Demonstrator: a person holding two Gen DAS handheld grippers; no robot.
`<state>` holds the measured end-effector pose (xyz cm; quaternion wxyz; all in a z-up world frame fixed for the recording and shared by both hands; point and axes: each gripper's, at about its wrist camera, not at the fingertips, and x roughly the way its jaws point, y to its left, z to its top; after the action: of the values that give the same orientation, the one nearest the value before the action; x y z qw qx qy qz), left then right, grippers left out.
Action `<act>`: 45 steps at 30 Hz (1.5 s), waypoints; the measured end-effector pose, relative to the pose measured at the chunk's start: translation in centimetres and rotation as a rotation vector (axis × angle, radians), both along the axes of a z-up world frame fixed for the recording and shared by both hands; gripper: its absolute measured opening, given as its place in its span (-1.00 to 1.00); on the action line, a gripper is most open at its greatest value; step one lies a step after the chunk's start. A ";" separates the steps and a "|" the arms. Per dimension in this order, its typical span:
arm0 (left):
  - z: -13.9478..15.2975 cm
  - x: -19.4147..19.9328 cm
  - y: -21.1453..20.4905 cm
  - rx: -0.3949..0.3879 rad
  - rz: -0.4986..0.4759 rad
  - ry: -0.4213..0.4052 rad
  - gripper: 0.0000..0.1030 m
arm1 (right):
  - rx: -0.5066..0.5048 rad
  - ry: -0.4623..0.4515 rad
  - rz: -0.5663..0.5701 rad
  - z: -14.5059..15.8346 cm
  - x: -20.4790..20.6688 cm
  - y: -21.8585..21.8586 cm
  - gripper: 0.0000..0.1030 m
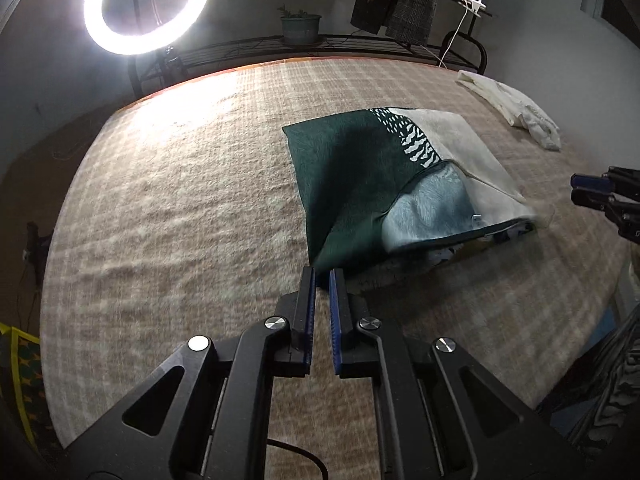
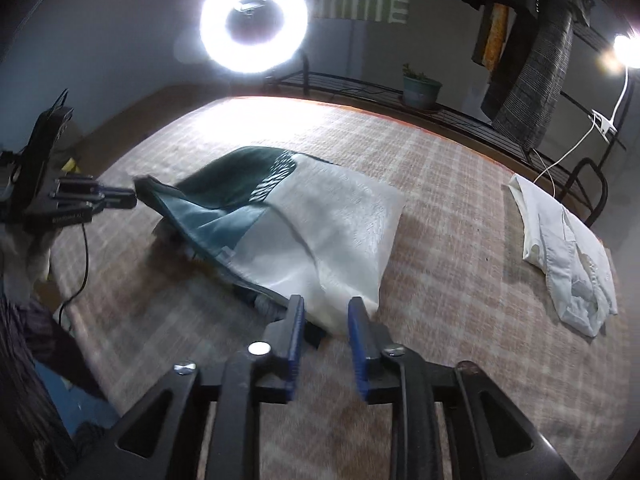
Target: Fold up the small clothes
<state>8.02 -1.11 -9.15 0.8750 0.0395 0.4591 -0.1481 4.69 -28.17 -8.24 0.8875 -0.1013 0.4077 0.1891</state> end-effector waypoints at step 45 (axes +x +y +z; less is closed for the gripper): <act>1.5 7.4 -2.8 -0.143 0.179 -0.020 -0.46 | 0.202 0.044 -0.069 -0.6 7.7 1.6 -0.25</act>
<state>15.43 -3.91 -7.67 0.8898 -0.0628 0.4405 -0.1011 12.36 -26.54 -8.82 0.8900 0.0070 0.4094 0.2005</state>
